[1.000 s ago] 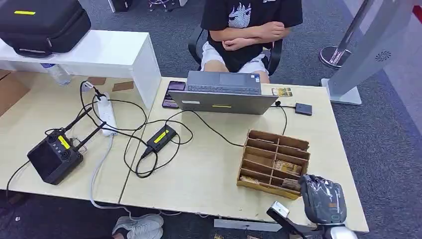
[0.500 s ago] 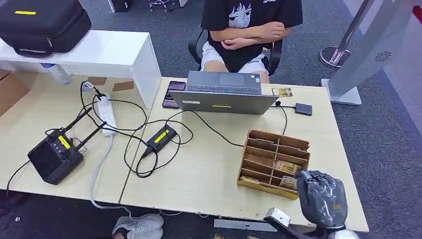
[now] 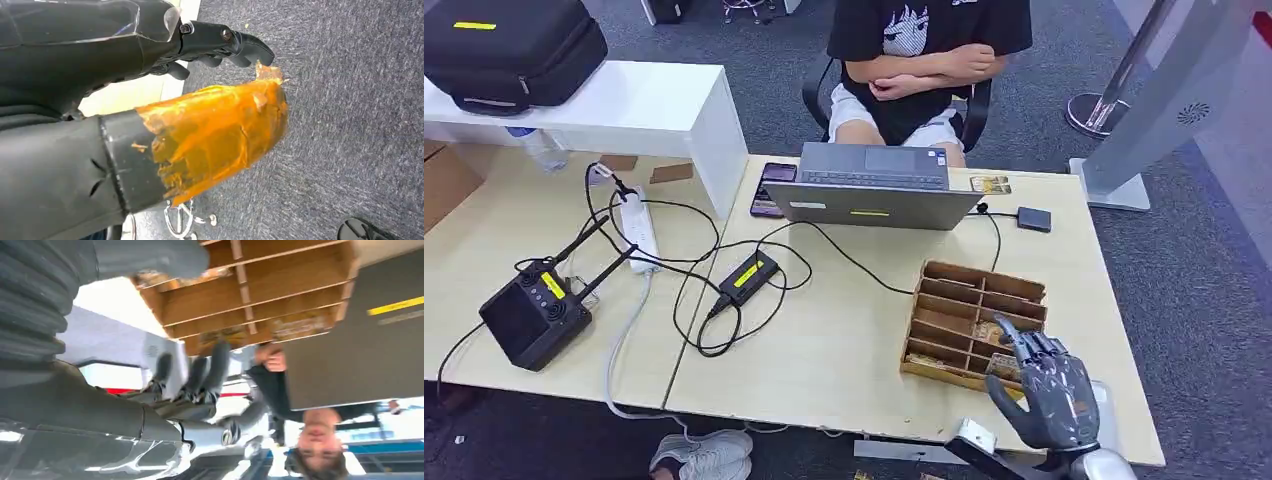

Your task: Pass the card to the sensor for recognition and then transmit it.

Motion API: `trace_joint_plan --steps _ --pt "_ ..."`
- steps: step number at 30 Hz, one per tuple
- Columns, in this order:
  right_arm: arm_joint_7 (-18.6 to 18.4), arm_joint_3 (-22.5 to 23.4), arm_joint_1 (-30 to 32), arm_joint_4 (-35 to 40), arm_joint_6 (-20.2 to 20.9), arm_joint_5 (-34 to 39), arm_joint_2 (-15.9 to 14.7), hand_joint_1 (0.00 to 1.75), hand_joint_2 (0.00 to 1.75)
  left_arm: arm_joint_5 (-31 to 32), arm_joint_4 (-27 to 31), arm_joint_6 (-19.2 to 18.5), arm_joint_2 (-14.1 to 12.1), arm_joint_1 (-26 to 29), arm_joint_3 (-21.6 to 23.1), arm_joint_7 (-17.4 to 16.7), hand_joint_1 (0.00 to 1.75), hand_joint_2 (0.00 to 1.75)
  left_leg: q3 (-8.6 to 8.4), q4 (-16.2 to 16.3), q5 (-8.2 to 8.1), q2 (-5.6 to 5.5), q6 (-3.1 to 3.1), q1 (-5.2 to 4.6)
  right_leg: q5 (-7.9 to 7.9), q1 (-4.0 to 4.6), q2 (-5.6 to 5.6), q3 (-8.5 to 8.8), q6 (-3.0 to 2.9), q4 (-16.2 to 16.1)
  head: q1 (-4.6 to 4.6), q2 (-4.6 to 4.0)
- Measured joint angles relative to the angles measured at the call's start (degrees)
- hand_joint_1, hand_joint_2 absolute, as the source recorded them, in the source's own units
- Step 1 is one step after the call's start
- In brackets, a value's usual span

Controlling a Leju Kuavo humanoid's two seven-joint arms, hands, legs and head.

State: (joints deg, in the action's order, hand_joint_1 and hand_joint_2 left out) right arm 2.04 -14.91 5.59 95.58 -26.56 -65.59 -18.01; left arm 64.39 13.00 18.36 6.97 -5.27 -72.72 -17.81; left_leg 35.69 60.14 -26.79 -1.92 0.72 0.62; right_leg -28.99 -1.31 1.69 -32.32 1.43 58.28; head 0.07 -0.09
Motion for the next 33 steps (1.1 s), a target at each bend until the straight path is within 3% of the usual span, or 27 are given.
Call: trace_joint_plan --steps 5,13,22,33 --pt "4.28 -4.71 -2.49 -1.00 -0.20 1.55 0.02 0.00 1.75 0.35 0.00 0.00 -0.02 -0.06 0.09 0.00 0.00 0.00 0.00 0.00 0.01 -0.01 0.01 0.01 0.00 0.00 0.00 0.00 0.00 0.01 0.00 0.00" --pt "5.16 -10.79 -5.81 -3.01 -0.57 1.42 0.52 0.00 1.75 0.87 0.00 -0.02 -0.07 -0.13 0.55 0.02 0.00 0.00 0.00 0.00 0.00 0.00 0.01 0.01 0.00 0.01 0.00 0.00 0.00 0.01 0.00 0.00" --pt "-0.81 -15.80 -11.62 -10.88 -4.02 -6.53 3.23 0.00 1.75 1.46 0.00 -0.37 -0.09 -0.14 1.62 0.00 0.00 0.00 -0.02 0.00 0.03 0.00 0.01 0.01 0.01 0.01 0.00 0.02 -0.01 0.03 0.00 0.00" --pt "-4.55 -17.64 -14.93 -16.68 -4.37 -9.71 4.63 0.00 1.75 1.79 0.00 -0.46 -0.28 -0.14 2.03 -0.15 0.00 0.00 -0.02 0.00 0.03 -0.01 0.01 0.01 0.01 0.01 -0.01 0.02 -0.01 0.02 0.00 0.00"
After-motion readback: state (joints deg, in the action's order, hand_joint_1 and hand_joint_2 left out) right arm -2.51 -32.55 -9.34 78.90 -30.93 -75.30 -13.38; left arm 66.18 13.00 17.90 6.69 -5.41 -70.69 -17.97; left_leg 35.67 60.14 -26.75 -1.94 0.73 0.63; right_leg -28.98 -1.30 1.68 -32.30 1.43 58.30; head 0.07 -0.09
